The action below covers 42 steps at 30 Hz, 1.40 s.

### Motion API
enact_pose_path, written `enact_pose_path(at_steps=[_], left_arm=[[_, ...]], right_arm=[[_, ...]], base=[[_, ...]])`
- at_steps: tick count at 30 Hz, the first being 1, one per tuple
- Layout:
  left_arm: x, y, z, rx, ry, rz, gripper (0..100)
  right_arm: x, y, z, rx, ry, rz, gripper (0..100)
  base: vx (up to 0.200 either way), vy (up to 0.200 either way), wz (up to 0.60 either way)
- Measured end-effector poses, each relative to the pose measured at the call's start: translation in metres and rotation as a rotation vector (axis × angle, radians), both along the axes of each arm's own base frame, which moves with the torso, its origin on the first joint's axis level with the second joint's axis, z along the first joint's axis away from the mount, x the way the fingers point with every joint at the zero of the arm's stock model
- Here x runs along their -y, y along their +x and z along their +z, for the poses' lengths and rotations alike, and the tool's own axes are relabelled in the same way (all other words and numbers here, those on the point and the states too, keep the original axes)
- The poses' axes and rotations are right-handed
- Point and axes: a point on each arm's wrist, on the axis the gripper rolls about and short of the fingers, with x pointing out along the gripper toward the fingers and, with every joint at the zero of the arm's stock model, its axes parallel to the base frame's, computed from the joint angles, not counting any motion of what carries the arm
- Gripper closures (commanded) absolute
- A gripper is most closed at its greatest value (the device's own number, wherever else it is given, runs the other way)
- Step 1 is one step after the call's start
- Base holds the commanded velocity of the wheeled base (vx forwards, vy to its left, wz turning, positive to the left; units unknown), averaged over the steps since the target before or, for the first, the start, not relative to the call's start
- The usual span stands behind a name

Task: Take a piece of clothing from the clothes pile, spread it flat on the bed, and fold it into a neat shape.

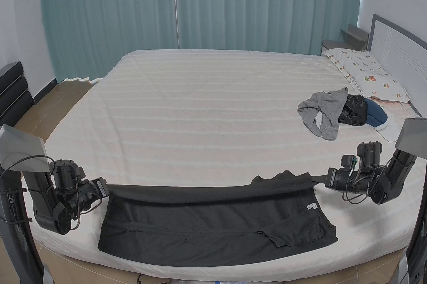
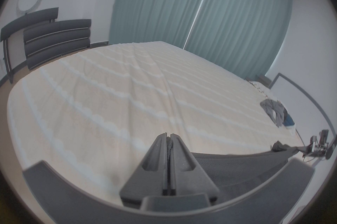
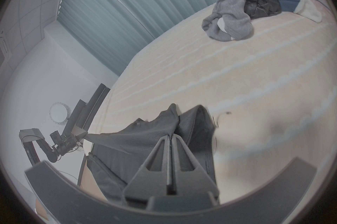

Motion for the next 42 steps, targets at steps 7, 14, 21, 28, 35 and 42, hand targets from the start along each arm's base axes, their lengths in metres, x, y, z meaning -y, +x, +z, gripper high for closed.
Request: enact_pose_path(at_steps=[7, 14, 21, 28, 35, 42], left_arm=[[0.004, -0.024, -0.011, -0.074, 0.022, -0.03, 100], [0.007, -0.032, -0.026, -0.15, 0.004, -0.045, 100], [0.009, -0.039, -0.031, -0.184, -0.018, -0.069, 0], [0.009, -0.037, -0.023, -0.131, -0.084, -0.023, 0], [0.006, -0.025, -0.012, -0.052, -0.175, 0.036, 0], [0.003, 0.003, -0.008, -0.001, -0.262, 0.081, 0]], right_arm=[[0.002, -0.028, -0.007, -0.058, -0.04, 0.021, 100], [0.001, -0.035, -0.016, -0.106, -0.042, 0.025, 0], [0.001, -0.037, -0.022, -0.133, -0.036, 0.024, 0], [0.002, -0.035, -0.015, -0.141, 0.02, -0.025, 0], [-0.003, -0.02, -0.004, -0.127, 0.096, -0.076, 0], [-0.008, 0.001, -0.002, -0.113, 0.143, -0.104, 0]], base=[[0.0, 0.0, 0.0], [0.0, 0.0, 0.0], [0.0, 0.0, 0.0], [0.0, 0.0, 0.0], [0.0, 0.0, 0.0], [0.0, 0.0, 0.0]])
